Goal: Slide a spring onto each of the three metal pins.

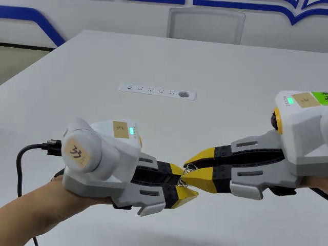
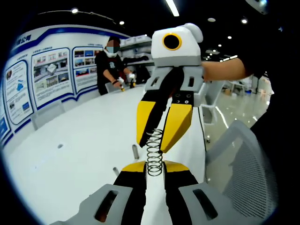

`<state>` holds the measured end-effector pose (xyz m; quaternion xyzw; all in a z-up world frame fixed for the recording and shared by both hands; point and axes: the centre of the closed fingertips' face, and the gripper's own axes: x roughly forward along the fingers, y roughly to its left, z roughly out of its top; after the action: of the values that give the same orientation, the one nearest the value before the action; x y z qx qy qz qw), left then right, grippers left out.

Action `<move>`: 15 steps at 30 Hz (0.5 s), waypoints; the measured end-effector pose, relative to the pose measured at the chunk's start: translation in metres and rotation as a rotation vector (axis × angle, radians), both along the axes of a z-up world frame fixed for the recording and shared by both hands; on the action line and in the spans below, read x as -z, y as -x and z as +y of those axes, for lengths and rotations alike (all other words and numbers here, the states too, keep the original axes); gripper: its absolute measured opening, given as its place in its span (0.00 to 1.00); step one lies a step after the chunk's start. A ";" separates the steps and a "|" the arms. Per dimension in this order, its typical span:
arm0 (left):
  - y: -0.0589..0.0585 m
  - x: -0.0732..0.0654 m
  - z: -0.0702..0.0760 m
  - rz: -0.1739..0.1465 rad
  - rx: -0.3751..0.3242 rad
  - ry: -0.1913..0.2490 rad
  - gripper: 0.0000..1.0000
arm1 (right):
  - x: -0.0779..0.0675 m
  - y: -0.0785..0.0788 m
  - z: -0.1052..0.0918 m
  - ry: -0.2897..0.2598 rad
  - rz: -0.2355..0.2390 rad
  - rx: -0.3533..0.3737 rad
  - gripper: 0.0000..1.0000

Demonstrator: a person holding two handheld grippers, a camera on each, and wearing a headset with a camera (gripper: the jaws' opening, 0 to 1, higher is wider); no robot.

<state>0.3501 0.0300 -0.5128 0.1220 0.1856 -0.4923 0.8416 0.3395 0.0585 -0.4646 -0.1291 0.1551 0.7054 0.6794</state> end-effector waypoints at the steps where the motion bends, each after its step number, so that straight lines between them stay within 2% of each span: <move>1: 0.000 0.002 0.002 0.004 -0.004 -0.012 0.17 | -0.002 -0.002 0.000 -0.002 0.002 0.004 0.10; 2: -0.001 0.006 0.005 0.012 -0.016 -0.026 0.21 | -0.005 -0.006 -0.001 -0.010 0.003 0.015 0.10; 4: -0.002 0.006 0.008 0.017 -0.027 -0.018 0.30 | -0.008 -0.011 -0.002 -0.013 0.002 0.024 0.10; 6: -0.002 0.004 0.013 0.025 -0.045 0.000 0.34 | -0.011 -0.022 -0.005 -0.008 -0.017 0.050 0.10; 8: -0.004 0.002 0.020 0.021 -0.061 0.009 0.36 | -0.015 -0.032 -0.008 -0.020 -0.012 0.080 0.10; 10: -0.003 0.005 0.027 0.031 -0.068 0.000 0.39 | -0.017 -0.043 -0.009 -0.036 0.001 0.120 0.10; 11: -0.002 0.007 0.030 0.039 -0.069 -0.005 0.42 | -0.016 -0.047 -0.010 -0.034 0.003 0.130 0.10; 13: -0.002 0.009 0.039 0.034 -0.085 -0.011 0.50 | -0.011 -0.057 -0.012 -0.018 -0.008 0.153 0.10; 15: -0.005 0.011 0.052 0.029 -0.122 -0.018 0.54 | -0.005 -0.068 -0.015 0.010 -0.024 0.186 0.10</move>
<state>0.3549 0.0817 -0.5235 0.1111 0.2092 -0.4399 0.8663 0.4080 0.0435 -0.4601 -0.1261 0.1616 0.6370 0.7431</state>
